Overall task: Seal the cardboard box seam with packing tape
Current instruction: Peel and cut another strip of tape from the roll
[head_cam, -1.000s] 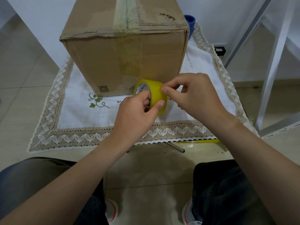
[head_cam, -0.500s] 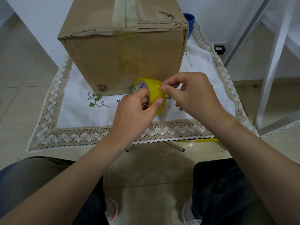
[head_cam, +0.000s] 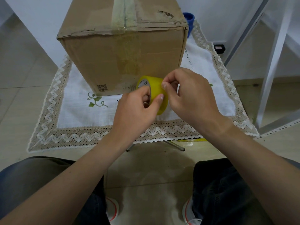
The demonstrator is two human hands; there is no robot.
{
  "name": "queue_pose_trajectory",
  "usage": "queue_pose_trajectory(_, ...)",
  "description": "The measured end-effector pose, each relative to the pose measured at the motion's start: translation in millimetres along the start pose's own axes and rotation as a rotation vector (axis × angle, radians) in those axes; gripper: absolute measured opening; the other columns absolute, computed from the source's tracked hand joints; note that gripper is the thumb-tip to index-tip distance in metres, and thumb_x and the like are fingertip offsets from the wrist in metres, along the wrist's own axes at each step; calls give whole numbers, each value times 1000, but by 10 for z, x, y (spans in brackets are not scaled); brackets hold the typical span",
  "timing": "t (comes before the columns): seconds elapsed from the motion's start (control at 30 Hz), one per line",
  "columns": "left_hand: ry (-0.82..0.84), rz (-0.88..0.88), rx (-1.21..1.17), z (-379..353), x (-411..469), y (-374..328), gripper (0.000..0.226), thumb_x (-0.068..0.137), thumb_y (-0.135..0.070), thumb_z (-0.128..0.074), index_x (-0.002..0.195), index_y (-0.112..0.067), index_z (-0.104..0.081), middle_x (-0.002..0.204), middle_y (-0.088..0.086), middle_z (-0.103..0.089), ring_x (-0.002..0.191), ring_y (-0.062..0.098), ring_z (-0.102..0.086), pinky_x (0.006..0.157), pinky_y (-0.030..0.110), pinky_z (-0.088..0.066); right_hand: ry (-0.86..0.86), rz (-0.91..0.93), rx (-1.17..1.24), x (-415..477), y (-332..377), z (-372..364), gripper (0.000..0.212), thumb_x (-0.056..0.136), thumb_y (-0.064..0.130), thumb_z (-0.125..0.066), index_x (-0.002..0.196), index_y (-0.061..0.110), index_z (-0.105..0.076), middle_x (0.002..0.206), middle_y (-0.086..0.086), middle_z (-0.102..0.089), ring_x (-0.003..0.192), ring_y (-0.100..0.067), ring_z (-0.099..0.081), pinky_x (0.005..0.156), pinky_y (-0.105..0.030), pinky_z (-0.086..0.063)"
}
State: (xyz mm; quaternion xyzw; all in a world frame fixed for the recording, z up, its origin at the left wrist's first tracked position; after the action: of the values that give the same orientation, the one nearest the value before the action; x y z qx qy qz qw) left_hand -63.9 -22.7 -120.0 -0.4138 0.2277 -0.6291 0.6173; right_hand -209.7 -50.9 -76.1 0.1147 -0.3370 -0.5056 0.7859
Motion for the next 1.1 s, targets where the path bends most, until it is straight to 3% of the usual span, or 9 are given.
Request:
queue_pose_trajectory(0.17,-26,-4,11,55,15,-38,46,91,-48,-61,72,-7,-51,59,11,-54,50,20,-44,51,38,-41,-70,87,8,-34,101,18,6,98,20,-65,95,15,-67,90,10,-58,68,-15,-53,62,-44,-52)
queue_pose_trajectory(0.33,-45,32,5,63,17,-11,48,92,-48,-62,71,-6,-50,60,14,-53,52,22,-40,51,46,-42,-75,155,-32,-59,189,-13,11,96,23,-61,93,13,-67,92,0,-65,68,-30,-62,58,-49,-54)
queue_pose_trajectory(0.47,-49,50,-12,71,7,-3,48,92,-46,-62,69,-7,-47,53,6,-43,50,19,-36,50,37,-34,-82,147,-23,-50,181,-8,9,97,23,-62,94,16,-67,90,8,-61,68,-20,-59,60,-46,-53)
queue_pose_trajectory(0.6,-44,47,5,60,-19,20,47,93,-45,-60,69,-6,-51,52,4,-46,49,16,-38,50,33,-33,38,-19,95,-4,25,-101,10,93,31,-70,88,25,-66,89,14,-63,65,-1,-53,65,-35,-51)
queue_pose_trajectory(0.7,-39,13,40,52,-42,-11,45,94,-44,-59,69,-8,-53,51,1,-48,48,20,-43,49,36,-39,121,-240,327,26,-146,-144,18,86,35,-82,85,22,-70,84,7,-70,63,-7,-63,62,-32,-54)
queue_pose_trajectory(0.8,-31,0,64,46,-39,-23,45,94,-46,-64,70,-10,-55,54,6,-54,54,28,-53,53,44,-45,134,-335,412,42,-228,-112,15,86,25,-85,81,18,-73,76,2,-72,52,-19,-66,47,-34,-57)
queue_pose_trajectory(0.93,-31,10,83,39,-35,-26,44,95,-44,-68,69,-12,-53,51,-1,-46,50,22,-46,50,36,-39,111,-339,412,57,-253,-87,12,87,20,-84,80,17,-75,75,-2,-73,39,-9,-55,38,-26,-47)
queue_pose_trajectory(1.03,-28,19,67,36,-19,-12,43,94,-46,-67,70,-12,-55,53,2,-51,52,24,-50,52,41,-44,121,-341,411,55,-263,-113,8,88,20,-83,89,17,-77,80,2,-72,41,0,-54,40,-16,-40)
queue_pose_trajectory(1.1,-22,25,74,29,-19,-7,43,95,-45,-68,69,-12,-54,51,0,-47,51,22,-46,52,41,-44,115,-351,409,62,-289,-108,30,86,21,-85,114,16,-74,77,8,-72,48,7,-56,53,-14,-42)
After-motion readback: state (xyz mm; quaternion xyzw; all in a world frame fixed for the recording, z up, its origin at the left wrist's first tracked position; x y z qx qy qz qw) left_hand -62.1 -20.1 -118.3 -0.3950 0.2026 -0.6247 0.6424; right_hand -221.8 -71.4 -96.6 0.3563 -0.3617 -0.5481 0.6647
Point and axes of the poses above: each hand's wrist, its own x-axis towards the middle knuckle, its own z-axis out of the back of the hand, y = z × x, the point moved 8 cm from there along x, towards the middle knuckle
